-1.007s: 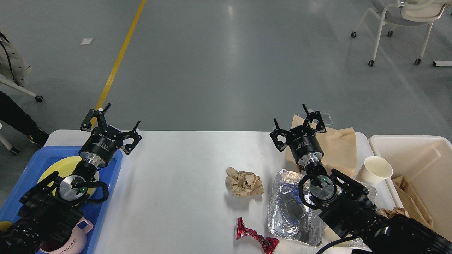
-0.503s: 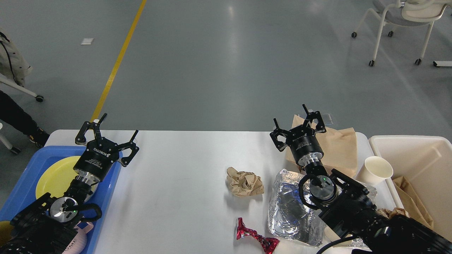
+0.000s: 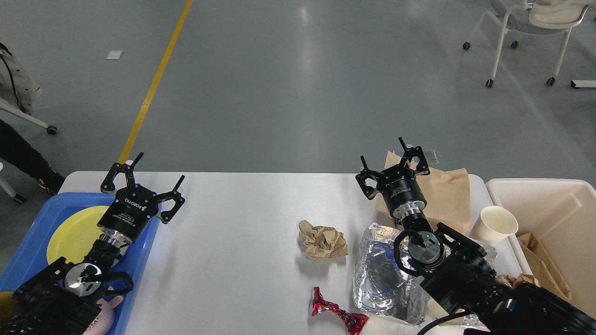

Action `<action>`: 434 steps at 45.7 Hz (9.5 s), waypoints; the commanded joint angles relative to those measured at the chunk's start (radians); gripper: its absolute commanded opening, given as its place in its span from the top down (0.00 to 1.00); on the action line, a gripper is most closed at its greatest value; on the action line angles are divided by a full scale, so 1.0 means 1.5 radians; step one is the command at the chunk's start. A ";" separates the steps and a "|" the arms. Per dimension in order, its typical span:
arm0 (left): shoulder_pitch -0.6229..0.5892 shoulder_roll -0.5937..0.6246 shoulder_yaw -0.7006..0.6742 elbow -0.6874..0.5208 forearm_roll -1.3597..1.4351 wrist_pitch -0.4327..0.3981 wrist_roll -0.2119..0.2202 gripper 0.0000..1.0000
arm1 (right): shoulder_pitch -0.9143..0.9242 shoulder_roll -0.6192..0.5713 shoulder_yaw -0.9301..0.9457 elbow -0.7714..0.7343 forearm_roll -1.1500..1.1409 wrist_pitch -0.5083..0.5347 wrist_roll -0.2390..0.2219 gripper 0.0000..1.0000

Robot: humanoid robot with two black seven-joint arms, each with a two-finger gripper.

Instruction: Tidy desktop

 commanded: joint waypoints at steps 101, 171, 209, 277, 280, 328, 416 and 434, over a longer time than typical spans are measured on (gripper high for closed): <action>0.000 0.000 0.000 0.000 -0.001 0.000 0.000 0.01 | 0.734 -0.234 -0.803 0.119 -0.195 0.002 -0.307 0.00; 0.000 0.000 0.000 0.001 -0.001 0.000 0.000 0.01 | 0.599 -0.038 -1.459 0.333 -0.044 -0.253 -0.395 0.00; 0.000 0.000 -0.001 0.001 -0.001 0.000 0.001 0.01 | 0.493 -0.148 -1.415 0.244 0.114 -0.150 -0.413 0.00; 0.000 0.000 -0.001 0.001 -0.001 0.000 0.001 0.01 | 0.389 -0.143 -1.328 0.223 0.099 -0.226 -0.381 1.00; 0.000 0.000 -0.001 0.001 -0.001 0.000 0.001 0.01 | 0.392 -0.146 -1.325 0.221 0.099 -0.225 -0.381 1.00; 0.001 0.001 -0.005 0.001 -0.001 0.000 0.001 0.01 | 1.042 -0.280 -1.330 0.457 -0.048 0.198 -0.380 1.00; 0.000 0.000 -0.008 0.002 -0.001 0.001 -0.006 0.01 | 0.627 -0.089 -1.308 0.586 0.367 -0.359 -0.395 0.54; 0.000 -0.001 -0.008 0.002 -0.001 0.001 -0.006 0.01 | 0.629 -0.095 -1.289 0.589 0.345 -0.350 -0.373 1.00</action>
